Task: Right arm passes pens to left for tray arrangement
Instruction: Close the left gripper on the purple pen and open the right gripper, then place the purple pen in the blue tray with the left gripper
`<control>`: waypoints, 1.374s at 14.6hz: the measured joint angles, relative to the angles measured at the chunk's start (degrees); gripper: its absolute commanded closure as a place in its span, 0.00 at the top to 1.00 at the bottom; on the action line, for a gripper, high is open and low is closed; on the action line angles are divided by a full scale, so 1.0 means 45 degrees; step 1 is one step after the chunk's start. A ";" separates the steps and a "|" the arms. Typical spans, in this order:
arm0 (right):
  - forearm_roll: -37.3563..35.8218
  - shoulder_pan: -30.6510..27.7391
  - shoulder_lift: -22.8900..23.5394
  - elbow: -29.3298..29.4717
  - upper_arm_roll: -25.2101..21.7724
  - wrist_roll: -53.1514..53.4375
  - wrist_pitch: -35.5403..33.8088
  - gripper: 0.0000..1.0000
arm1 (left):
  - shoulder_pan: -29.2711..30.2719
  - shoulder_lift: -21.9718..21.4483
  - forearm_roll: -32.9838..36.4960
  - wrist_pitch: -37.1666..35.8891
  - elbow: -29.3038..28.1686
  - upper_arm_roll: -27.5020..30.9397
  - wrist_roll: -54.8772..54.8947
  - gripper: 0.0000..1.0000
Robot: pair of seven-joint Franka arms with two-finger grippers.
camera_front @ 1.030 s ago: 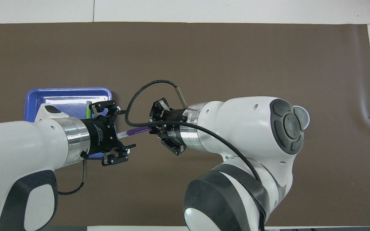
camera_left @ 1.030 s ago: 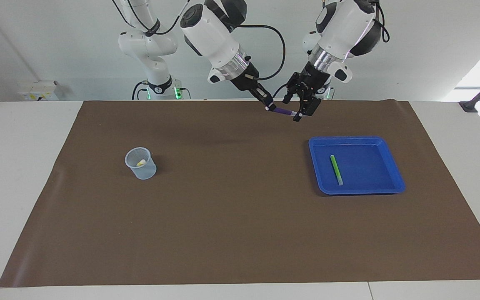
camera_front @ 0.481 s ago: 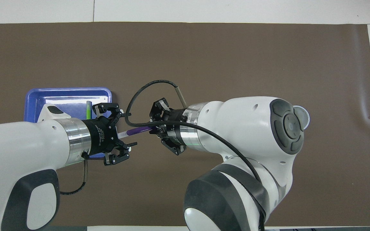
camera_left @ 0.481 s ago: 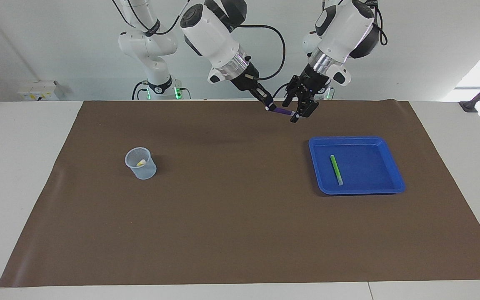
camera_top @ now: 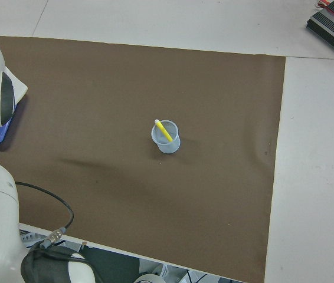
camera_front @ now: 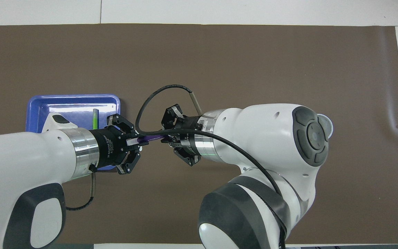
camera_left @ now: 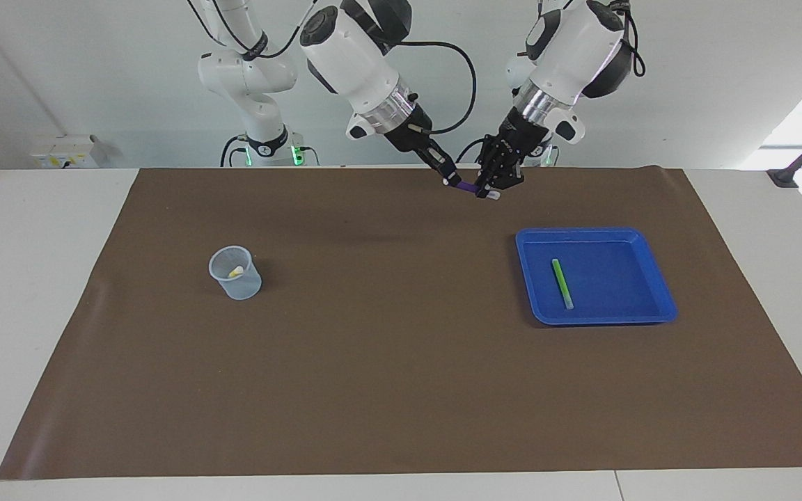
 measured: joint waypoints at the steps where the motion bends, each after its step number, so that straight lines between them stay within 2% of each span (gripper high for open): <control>1: 0.0000 0.0000 0.0000 0.0000 0.0000 0.0000 0.0000 0.00 | 0.0000 0.0000 -0.0004 0.0000 0.0000 0.0001 0.0000 0.00; 2: 0.0000 0.0000 0.0000 0.0001 0.0000 0.0000 0.0000 0.35 | 0.0001 0.0000 -0.0008 0.0000 -0.0001 0.0003 0.0000 0.00; 3: 0.0000 0.0000 0.0000 0.0002 0.0000 0.0000 0.0000 0.85 | 0.0002 0.0000 -0.0015 0.0001 -0.0001 0.0004 0.0000 0.00; 4: -0.0031 0.0001 -0.0001 0.0004 0.0001 -0.0001 -0.0037 0.97 | 0.0011 0.0001 -0.0015 0.0032 -0.0001 0.0010 0.0000 0.00; 5: -0.0207 0.0001 -0.0004 0.0005 -0.0008 -0.0007 -0.0093 1.00 | 0.0022 0.0001 -0.0015 0.0085 -0.0002 0.0032 0.0001 0.00; 9: -0.2221 -0.0006 -0.0077 0.0079 -0.0443 -0.0451 -0.0911 1.00 | 0.0041 0.0002 -0.0016 0.0266 -0.0003 0.0074 0.0001 0.00; 13: -0.3775 -0.0039 -0.0413 0.0029 -0.1815 -0.4123 -0.3022 1.00 | 0.0403 0.0029 -0.0015 0.0421 -0.0010 0.0129 0.0774 0.00; 17: -0.5347 -0.0191 -0.0747 -0.0867 -0.3117 -0.8971 -0.3616 1.00 | 0.1554 0.0093 -0.0016 -0.0405 -0.0064 0.0182 0.4463 0.00; 20: -0.7565 -0.0218 -0.0732 -0.1488 -0.3503 -1.1854 -0.3617 1.00 | 0.2729 0.0248 -0.0018 -0.1747 -0.0179 0.0237 0.8486 0.00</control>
